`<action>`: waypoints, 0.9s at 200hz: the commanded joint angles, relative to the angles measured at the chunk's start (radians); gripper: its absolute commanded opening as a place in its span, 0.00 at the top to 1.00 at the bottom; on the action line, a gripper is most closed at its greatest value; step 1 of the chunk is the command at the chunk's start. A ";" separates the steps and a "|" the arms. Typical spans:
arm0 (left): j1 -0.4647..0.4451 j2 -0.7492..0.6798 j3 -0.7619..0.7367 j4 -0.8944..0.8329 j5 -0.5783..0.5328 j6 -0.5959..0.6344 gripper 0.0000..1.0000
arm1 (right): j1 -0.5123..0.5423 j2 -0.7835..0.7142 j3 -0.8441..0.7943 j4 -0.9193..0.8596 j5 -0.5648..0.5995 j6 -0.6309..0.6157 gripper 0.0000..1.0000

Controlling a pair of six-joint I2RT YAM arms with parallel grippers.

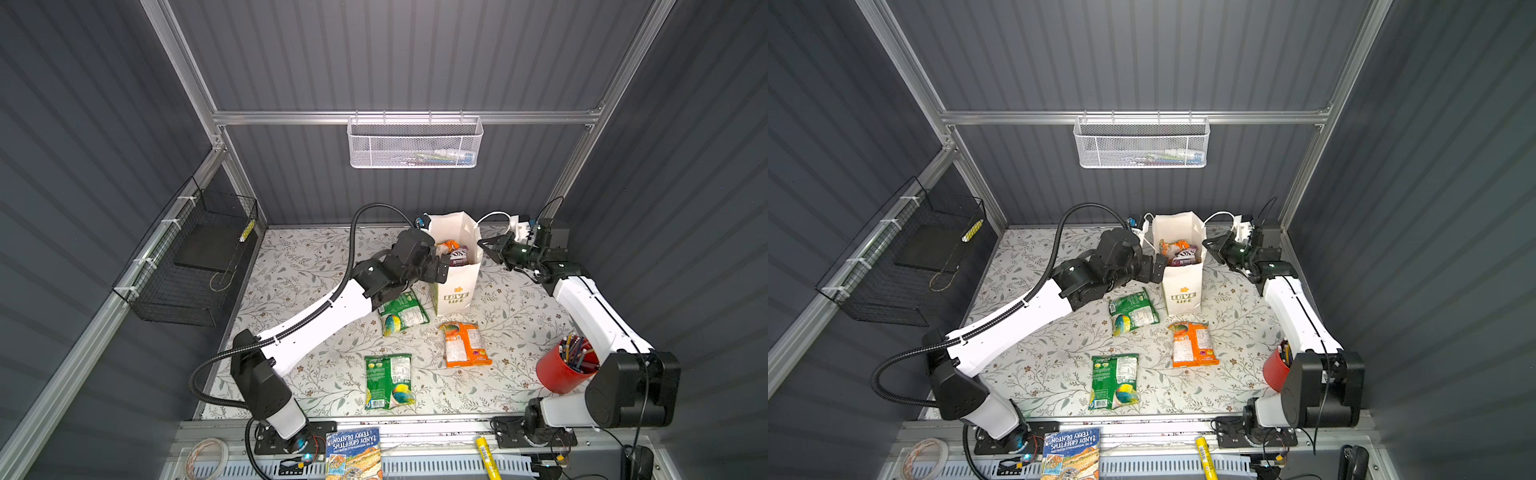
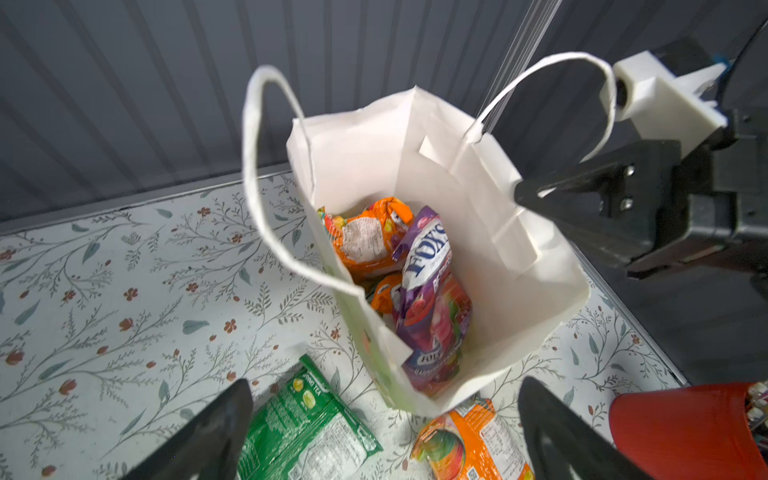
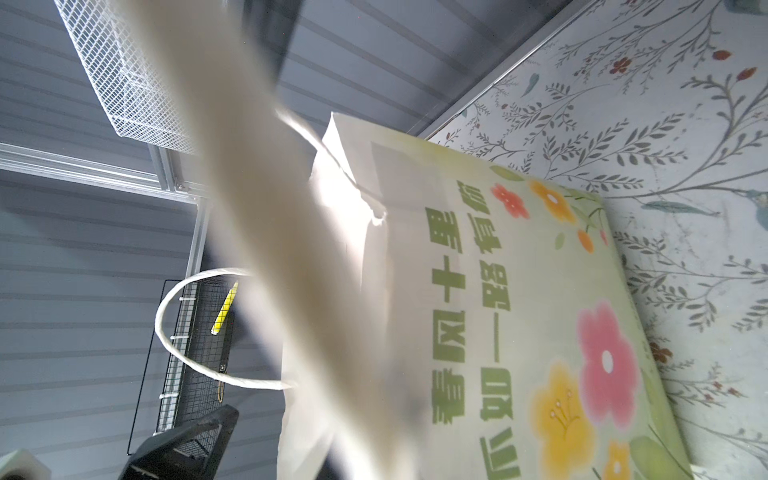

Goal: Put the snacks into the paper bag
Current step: 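Move the left gripper back down toward the green spring tea bag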

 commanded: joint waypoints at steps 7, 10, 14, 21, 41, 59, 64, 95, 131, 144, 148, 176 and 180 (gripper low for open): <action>-0.002 -0.093 -0.130 0.083 -0.033 -0.081 0.00 | 0.003 -0.056 0.009 0.060 -0.011 -0.011 1.00; -0.001 -0.101 -0.145 0.092 -0.033 -0.084 0.00 | 0.003 -0.057 0.009 0.059 -0.010 -0.012 1.00; -0.002 -0.112 -0.165 0.101 -0.032 -0.092 0.00 | 0.003 -0.057 0.009 0.060 -0.007 -0.011 1.00; -0.001 -0.125 -0.215 0.116 -0.036 -0.104 0.00 | 0.003 -0.056 0.008 0.060 -0.007 -0.011 1.00; -0.001 -0.138 -0.279 0.123 -0.051 -0.138 0.00 | 0.003 -0.054 0.007 0.063 -0.013 -0.006 1.00; 0.000 -0.124 -0.299 0.111 -0.055 -0.151 0.00 | 0.003 -0.054 0.006 0.065 -0.004 -0.005 1.00; 0.000 -0.114 -0.298 0.103 -0.057 -0.153 0.00 | 0.003 -0.052 0.007 0.066 -0.005 -0.004 1.00; 0.001 -0.047 -0.276 0.033 -0.083 -0.174 0.00 | 0.003 -0.046 0.006 0.069 -0.003 -0.002 1.00; 0.017 0.043 -0.269 0.014 -0.047 -0.186 0.00 | 0.003 -0.040 0.004 0.075 -0.002 0.002 1.00; 0.024 0.076 -0.264 0.018 -0.019 -0.187 0.00 | 0.003 -0.037 0.004 0.077 0.001 0.003 1.00; 0.028 0.089 -0.263 0.019 -0.010 -0.188 0.00 | 0.003 -0.037 0.004 0.077 0.000 0.004 1.00; 0.045 0.163 -0.240 0.014 0.029 -0.187 0.00 | 0.002 -0.037 0.004 0.079 -0.001 0.005 1.00; 0.048 0.174 -0.235 0.014 0.037 -0.187 0.00 | 0.002 -0.037 0.006 0.078 -0.001 0.004 1.00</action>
